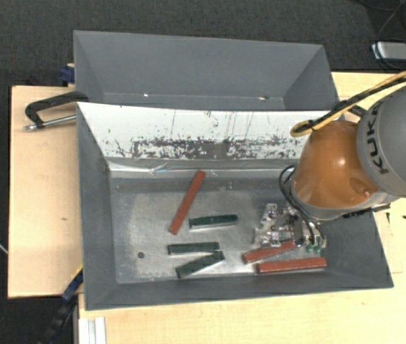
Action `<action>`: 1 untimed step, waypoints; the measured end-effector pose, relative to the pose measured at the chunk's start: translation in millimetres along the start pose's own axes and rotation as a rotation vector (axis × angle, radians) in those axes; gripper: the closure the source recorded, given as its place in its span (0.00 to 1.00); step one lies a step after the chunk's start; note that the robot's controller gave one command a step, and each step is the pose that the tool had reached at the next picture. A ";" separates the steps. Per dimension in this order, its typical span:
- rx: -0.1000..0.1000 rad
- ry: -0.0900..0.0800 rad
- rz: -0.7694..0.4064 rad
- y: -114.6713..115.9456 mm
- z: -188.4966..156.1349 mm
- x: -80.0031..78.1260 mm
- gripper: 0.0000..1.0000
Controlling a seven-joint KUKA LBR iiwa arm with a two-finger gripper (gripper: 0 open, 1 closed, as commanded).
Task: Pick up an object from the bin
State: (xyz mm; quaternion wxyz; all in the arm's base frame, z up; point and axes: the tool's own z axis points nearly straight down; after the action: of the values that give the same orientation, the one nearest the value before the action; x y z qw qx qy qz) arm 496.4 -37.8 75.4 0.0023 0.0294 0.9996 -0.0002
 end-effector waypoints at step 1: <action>-0.001 -0.009 0.001 0.7 2.8 -1.1 0.00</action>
Offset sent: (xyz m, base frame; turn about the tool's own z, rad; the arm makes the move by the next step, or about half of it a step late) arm 0.0000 0.0000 0.0000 0.0000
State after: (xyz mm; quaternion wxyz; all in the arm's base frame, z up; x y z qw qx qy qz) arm 497.6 -37.2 72.6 0.0070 0.0297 0.9995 0.0001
